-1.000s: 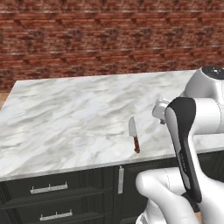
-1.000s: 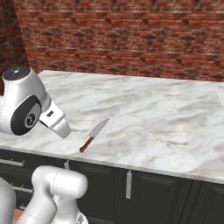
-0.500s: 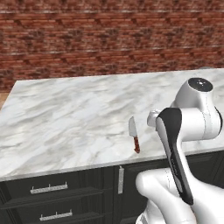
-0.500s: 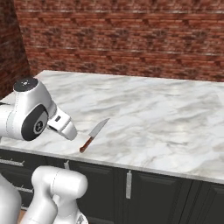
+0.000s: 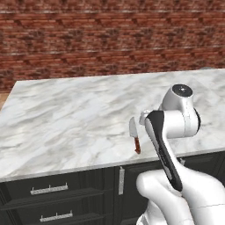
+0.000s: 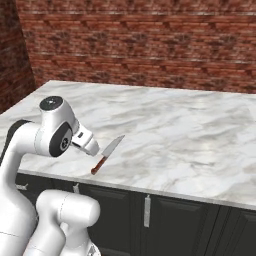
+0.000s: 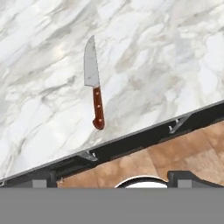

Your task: Move the cutting board and knife to the sink. Then move spray from the cabinet to the counter.

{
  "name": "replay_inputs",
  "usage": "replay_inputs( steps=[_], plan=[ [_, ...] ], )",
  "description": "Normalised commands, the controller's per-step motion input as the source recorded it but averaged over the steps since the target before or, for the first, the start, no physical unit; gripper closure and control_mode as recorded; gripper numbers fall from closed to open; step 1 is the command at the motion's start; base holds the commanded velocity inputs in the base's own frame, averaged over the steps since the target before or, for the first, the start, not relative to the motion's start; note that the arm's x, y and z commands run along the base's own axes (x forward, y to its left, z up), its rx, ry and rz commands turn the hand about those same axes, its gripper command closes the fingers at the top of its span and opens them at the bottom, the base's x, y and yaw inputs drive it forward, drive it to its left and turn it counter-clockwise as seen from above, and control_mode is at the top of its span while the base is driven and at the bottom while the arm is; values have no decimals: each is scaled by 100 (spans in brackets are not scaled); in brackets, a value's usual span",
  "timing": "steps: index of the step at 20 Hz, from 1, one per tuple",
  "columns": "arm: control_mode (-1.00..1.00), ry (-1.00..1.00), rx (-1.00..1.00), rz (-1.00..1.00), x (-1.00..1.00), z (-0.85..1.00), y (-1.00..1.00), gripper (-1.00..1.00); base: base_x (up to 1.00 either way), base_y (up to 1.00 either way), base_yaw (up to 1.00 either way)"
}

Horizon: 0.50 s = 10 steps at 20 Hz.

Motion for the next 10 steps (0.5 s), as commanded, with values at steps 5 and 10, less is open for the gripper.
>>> replay_inputs(
  steps=[5,10],
  plan=[
    [-100,0,0,0,59,-47,0,-100,0,0,0],
    [-100,0,0,0,48,-42,0,-100,0,0,0]
  ],
)
